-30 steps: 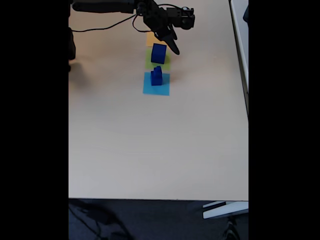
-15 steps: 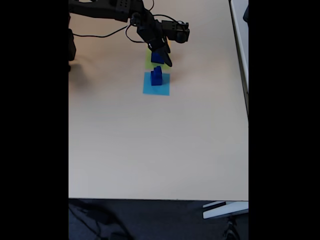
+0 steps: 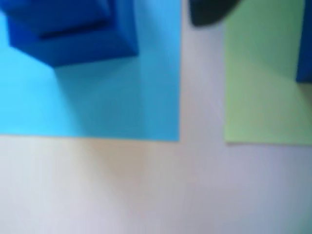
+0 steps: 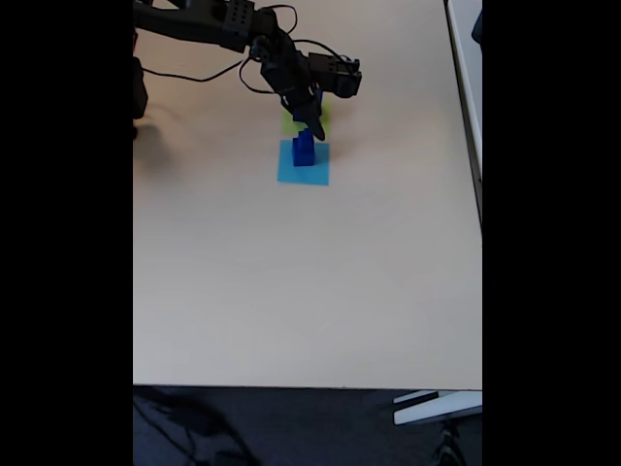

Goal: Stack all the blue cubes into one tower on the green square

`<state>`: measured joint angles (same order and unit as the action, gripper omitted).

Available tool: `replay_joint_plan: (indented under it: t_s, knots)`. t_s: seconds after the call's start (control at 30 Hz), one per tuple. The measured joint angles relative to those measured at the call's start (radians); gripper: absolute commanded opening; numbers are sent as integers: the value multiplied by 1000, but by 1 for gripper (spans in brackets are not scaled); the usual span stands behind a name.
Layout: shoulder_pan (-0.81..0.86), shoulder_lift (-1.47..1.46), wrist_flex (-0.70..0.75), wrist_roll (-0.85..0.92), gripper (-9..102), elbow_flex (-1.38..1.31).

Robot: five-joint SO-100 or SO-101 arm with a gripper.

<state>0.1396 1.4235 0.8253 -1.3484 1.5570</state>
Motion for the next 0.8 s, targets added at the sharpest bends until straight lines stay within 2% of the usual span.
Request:
replay_joint_plan:
  t_s: [0.27, 0.8]
  knots:
    - [18, 25, 63, 15, 22, -2]
    - [37, 26, 71, 51, 22, 35]
